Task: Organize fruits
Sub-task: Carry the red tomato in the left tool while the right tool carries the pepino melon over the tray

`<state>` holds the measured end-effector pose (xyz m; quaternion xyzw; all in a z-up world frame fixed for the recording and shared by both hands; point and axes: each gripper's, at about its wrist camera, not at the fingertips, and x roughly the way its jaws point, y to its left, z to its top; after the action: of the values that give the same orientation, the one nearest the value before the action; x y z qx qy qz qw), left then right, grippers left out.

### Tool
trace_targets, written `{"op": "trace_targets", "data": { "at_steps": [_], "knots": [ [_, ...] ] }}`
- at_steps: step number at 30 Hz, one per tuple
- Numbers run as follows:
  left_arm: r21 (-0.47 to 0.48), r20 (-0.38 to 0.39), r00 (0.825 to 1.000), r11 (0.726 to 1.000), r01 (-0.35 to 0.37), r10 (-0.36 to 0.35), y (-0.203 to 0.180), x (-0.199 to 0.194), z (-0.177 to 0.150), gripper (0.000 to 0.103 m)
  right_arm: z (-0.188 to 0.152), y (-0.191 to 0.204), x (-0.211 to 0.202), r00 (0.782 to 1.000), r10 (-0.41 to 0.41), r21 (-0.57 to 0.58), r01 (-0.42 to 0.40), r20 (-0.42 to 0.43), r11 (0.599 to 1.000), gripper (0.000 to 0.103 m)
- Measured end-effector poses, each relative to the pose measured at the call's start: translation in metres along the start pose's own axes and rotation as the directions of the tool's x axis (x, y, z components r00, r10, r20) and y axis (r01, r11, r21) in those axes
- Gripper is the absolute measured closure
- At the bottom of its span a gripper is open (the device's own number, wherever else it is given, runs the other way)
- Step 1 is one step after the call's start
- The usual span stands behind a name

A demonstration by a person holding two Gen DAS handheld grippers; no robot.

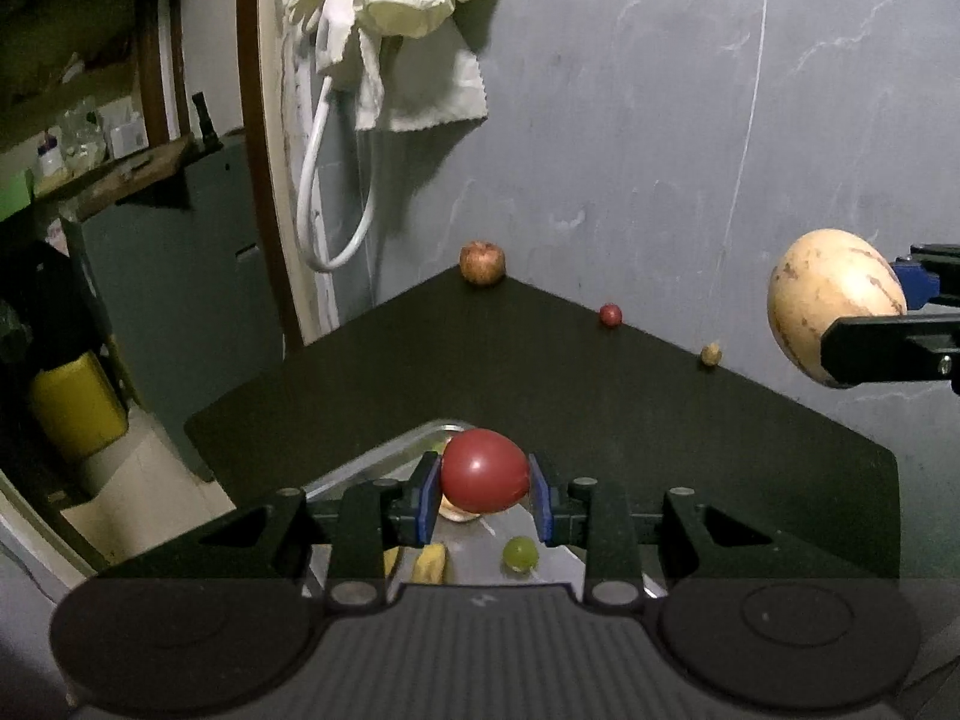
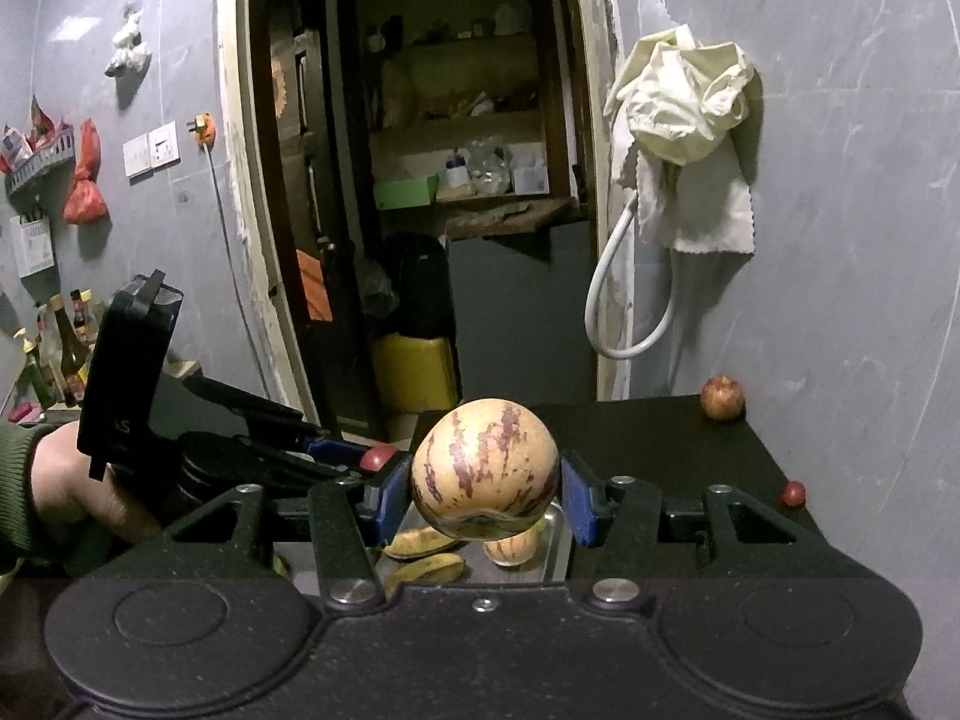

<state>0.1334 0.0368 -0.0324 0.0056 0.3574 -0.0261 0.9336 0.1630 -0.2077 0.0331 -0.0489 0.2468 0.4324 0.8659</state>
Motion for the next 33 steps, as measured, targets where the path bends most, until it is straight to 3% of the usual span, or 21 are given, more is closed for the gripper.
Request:
{"op": "trace_targets", "data": {
  "at_steps": [11, 17, 33],
  "knots": [
    [-0.004, -0.087, 0.996, 1.0, -0.006, 0.006, 0.004, 0.018, -0.034, 0.07, -0.027, 0.0, 0.021, 0.996, 0.014, 0.004, -0.013, -0.088, 1.0, 0.05],
    [-0.017, -0.141, 0.99, 1.0, 0.026, -0.028, 0.011, 0.03, -0.055, 0.07, -0.052, 0.003, 0.037, 0.986, 0.022, 0.001, -0.022, -0.166, 1.0, 0.05],
    [0.066, -0.231, 0.967, 0.99, 0.128, -0.109, 0.003, 0.105, -0.052, 0.07, -0.105, 0.019, 0.094, 0.937, 0.024, -0.137, -0.076, -0.348, 0.988, 0.05]
  ]
}}
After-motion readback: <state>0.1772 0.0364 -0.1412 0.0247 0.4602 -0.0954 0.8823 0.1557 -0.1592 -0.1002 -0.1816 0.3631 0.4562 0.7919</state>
